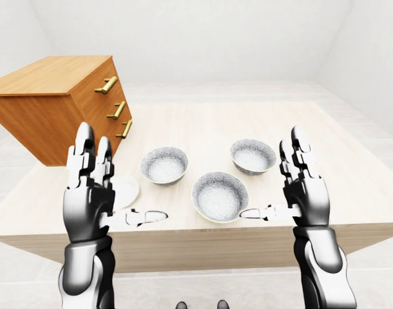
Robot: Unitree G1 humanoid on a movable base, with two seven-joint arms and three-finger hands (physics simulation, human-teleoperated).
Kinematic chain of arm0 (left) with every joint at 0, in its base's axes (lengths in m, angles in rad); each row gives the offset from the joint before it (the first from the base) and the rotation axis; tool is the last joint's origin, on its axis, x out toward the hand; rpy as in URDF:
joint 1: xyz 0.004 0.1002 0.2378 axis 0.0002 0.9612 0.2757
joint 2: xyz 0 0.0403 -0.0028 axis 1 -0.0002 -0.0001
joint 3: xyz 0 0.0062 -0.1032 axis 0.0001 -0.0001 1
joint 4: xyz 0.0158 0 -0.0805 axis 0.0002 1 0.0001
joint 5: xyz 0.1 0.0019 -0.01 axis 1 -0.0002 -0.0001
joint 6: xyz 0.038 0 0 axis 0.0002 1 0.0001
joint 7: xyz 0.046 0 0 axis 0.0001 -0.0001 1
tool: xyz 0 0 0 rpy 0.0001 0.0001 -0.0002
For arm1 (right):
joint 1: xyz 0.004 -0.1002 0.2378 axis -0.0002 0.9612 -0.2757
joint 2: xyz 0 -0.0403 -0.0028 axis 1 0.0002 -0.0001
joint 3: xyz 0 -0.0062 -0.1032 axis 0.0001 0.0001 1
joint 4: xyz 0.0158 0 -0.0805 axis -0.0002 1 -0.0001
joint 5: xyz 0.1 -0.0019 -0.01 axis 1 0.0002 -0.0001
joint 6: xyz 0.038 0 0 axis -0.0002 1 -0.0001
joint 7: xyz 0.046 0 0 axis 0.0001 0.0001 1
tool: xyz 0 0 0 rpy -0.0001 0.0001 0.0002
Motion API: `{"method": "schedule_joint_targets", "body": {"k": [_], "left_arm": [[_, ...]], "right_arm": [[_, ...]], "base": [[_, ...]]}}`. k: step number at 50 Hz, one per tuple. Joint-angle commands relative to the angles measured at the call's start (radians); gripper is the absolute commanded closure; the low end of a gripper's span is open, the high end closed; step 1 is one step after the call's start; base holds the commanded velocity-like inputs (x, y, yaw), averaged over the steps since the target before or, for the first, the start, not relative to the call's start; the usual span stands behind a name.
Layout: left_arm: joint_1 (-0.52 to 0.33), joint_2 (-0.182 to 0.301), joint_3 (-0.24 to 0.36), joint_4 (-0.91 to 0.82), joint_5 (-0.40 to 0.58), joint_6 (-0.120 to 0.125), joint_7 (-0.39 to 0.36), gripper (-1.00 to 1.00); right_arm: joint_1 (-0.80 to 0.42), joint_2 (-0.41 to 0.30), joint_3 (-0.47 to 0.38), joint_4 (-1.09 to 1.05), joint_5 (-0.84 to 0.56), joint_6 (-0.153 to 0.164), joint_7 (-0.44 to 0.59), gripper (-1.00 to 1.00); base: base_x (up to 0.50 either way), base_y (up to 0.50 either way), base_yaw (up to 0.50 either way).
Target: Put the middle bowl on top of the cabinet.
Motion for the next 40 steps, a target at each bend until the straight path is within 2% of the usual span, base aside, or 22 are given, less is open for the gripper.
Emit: {"method": "schedule_joint_targets", "body": {"k": [1, 8, 12, 24, 34, 40], "left_arm": [[0.030, -0.007, 0.050, -0.070, -0.017, 0.000, -0.022, -1.00], [0.040, -0.006, 0.042, -0.044, -0.028, 0.000, -0.062, -1.00], [0.034, -0.010, 0.057, -0.051, -0.041, 0.000, -0.058, -1.00], [0.045, -0.011, 0.027, -0.042, -0.002, 0.000, -0.075, -1.00], [0.022, -0.006, 0.067, -0.031, -0.031, 0.000, -0.071, -1.00], [0.030, -0.004, 0.059, -0.017, -0.018, 0.000, -0.084, -1.00]], "right_arm": [[0.050, 0.018, 0.012, -0.088, -0.023, 0.000, 0.024, -1.00], [0.061, 0.024, 0.013, -0.088, -0.023, 0.000, 0.032, -1.00], [0.059, 0.024, 0.007, -0.089, -0.017, 0.000, 0.037, -1.00], [0.050, 0.025, -0.019, -0.082, -0.002, 0.000, 0.046, -1.00], [0.050, 0.027, -0.012, -0.095, -0.008, 0.000, 0.047, -1.00], [0.060, 0.029, -0.010, -0.105, -0.009, 0.000, 0.047, -1.00]], "base": [[0.00, 0.50, 0.00], [0.00, 0.50, 0.00], [0.00, 0.50, 0.00], [0.00, 0.50, 0.00], [0.00, 0.50, 0.00], [0.00, 0.50, 0.00]]}}
